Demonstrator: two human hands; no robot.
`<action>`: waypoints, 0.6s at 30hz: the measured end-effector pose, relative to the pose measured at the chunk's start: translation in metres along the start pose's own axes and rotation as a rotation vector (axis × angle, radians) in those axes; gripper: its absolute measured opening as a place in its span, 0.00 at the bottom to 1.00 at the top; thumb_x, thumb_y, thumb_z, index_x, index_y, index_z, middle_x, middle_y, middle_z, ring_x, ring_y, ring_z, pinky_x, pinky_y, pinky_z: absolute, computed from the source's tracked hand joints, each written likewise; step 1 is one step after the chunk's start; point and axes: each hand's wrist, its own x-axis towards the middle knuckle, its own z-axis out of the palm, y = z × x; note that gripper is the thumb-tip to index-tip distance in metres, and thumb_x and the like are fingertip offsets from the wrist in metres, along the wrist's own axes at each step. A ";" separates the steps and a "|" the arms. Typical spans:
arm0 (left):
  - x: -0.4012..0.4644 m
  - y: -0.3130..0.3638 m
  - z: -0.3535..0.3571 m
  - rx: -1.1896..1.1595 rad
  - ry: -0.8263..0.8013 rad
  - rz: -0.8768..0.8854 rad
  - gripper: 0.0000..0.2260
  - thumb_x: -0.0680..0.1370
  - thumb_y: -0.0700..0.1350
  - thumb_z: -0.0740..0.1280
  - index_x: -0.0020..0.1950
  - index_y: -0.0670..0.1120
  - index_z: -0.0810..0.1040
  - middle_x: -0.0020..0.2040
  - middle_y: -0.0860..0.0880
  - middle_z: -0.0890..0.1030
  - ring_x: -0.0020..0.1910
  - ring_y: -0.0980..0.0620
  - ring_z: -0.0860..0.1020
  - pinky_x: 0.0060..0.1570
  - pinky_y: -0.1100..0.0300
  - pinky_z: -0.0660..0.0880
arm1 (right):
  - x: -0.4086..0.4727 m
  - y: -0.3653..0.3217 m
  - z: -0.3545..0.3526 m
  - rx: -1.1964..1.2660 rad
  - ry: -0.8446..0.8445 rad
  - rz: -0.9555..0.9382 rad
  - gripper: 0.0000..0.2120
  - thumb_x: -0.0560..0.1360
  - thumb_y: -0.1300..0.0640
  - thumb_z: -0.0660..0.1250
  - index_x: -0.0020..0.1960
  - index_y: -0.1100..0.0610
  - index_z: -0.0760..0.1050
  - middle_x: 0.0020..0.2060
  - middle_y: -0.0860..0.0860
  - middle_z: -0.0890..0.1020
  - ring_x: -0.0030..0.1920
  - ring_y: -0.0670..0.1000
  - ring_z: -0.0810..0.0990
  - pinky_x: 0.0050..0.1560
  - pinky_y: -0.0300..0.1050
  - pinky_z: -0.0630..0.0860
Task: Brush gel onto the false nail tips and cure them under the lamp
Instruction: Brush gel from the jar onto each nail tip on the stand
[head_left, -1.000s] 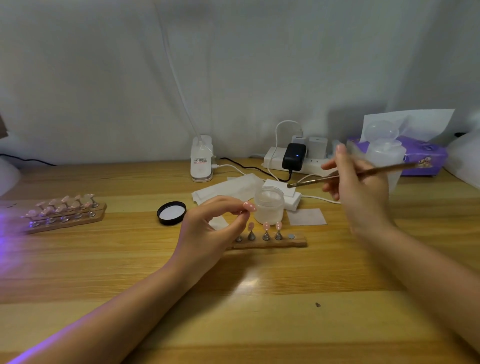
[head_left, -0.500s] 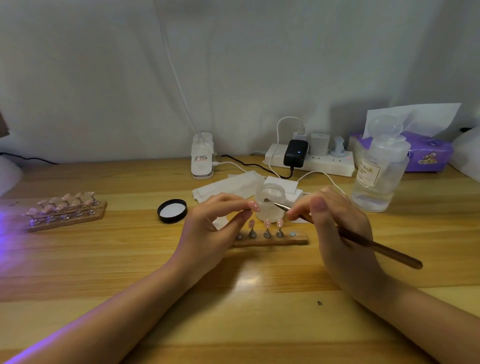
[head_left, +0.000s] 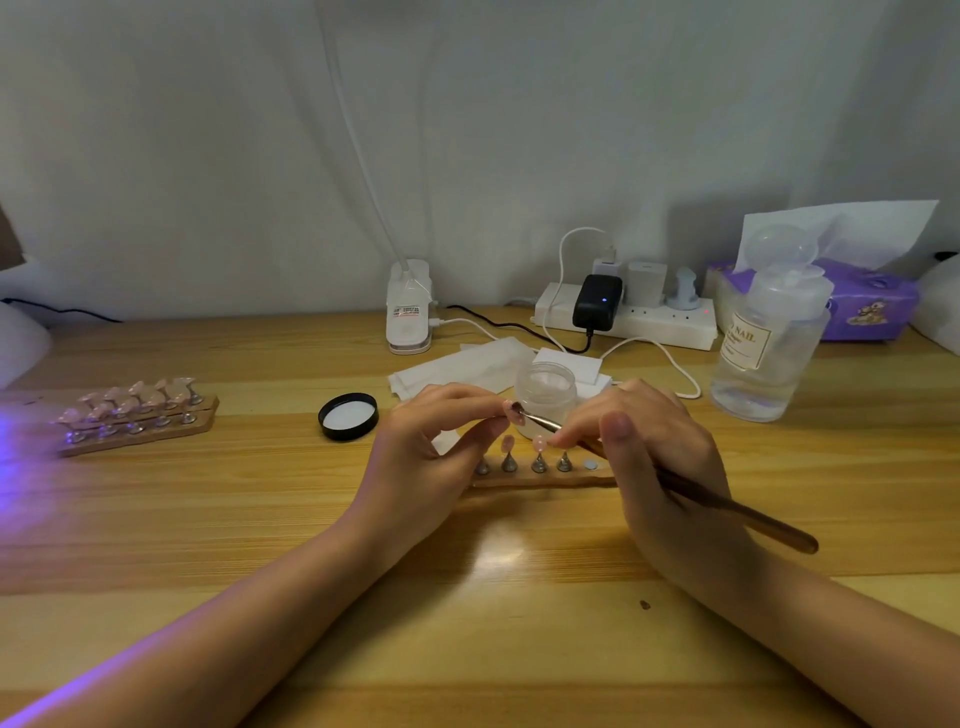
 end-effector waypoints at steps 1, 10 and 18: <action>0.000 0.000 0.000 -0.003 0.001 -0.002 0.15 0.72 0.32 0.68 0.53 0.49 0.79 0.45 0.56 0.81 0.47 0.58 0.78 0.47 0.62 0.75 | 0.000 -0.001 -0.001 0.006 0.005 -0.001 0.26 0.81 0.49 0.47 0.38 0.58 0.79 0.34 0.47 0.80 0.39 0.46 0.78 0.44 0.54 0.72; 0.000 -0.001 0.001 -0.006 -0.002 0.022 0.12 0.72 0.36 0.67 0.51 0.50 0.79 0.44 0.57 0.81 0.46 0.58 0.78 0.46 0.57 0.76 | 0.002 -0.002 0.000 -0.050 0.005 -0.021 0.26 0.81 0.47 0.48 0.39 0.58 0.79 0.37 0.44 0.78 0.42 0.45 0.76 0.43 0.53 0.72; 0.000 -0.001 0.001 0.003 -0.007 -0.003 0.15 0.72 0.31 0.68 0.52 0.49 0.79 0.45 0.56 0.81 0.47 0.58 0.78 0.47 0.59 0.75 | 0.000 -0.003 -0.005 -0.007 0.016 -0.005 0.27 0.81 0.48 0.48 0.35 0.57 0.78 0.33 0.42 0.77 0.38 0.42 0.75 0.45 0.48 0.69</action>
